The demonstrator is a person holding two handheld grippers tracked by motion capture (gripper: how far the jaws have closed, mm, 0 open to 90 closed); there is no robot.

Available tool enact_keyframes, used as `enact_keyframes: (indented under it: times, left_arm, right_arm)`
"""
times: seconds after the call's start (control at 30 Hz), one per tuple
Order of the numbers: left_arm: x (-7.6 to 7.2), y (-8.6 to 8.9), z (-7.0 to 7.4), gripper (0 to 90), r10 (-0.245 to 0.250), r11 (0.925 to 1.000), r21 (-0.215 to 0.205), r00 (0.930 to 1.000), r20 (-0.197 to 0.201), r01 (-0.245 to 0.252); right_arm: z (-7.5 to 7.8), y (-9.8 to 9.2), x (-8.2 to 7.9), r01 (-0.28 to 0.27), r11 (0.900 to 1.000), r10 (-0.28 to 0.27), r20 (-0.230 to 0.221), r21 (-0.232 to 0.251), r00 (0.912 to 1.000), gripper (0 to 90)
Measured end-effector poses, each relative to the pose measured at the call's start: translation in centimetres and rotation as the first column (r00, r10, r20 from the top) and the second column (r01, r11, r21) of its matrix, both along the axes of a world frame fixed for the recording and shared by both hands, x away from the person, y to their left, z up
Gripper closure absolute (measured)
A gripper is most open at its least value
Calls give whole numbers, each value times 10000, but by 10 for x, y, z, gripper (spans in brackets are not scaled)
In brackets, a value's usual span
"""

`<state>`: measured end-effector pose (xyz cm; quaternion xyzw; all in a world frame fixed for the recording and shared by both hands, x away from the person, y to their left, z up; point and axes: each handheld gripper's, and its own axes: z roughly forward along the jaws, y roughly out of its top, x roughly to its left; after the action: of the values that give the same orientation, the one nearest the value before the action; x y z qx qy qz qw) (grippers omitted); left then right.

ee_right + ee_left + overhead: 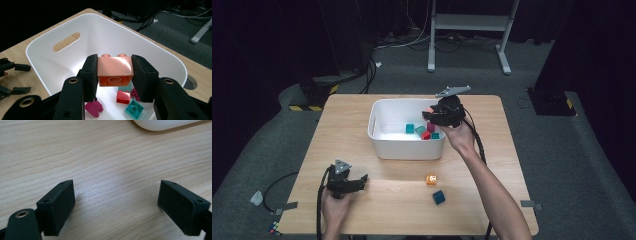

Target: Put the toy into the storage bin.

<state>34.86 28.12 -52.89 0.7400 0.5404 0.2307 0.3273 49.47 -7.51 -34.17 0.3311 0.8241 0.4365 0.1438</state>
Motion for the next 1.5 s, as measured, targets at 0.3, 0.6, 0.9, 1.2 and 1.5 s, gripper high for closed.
enact_keyframes:
  times: [0.3, 0.6, 0.9, 1.2, 1.5]
  left_arm:
    - [0, 0, 0, 144, -6, 10000, 13, 10000, -8, 6]
    - [0, 0, 0, 144, 3, 10000, -6, 10000, 2, -3]
    - [0, 0, 0, 144, -1, 10000, -2, 10000, 2, 1]
    - [0, 0, 0, 144, 2, 10000, 7, 10000, 3, -2]
    - [0, 0, 0, 144, -11, 10000, 38, 10000, -7, 11]
  right_arm:
    - [-6, 2, 4, 13, 9995, -15, -57, -300, 10000, 443]
    - [-3, -11, -5, 11, 9999, -13, 102, 146, 9999, 399]
    - [-5, -36, -24, 104, 9980, -119, 240, 629, 9996, 394]
    - [-11, -58, -50, 228, 9942, -275, 442, 1051, 9986, 399]
    - [-24, -78, -74, 334, 9926, -395, 504, 1168, 9979, 402]
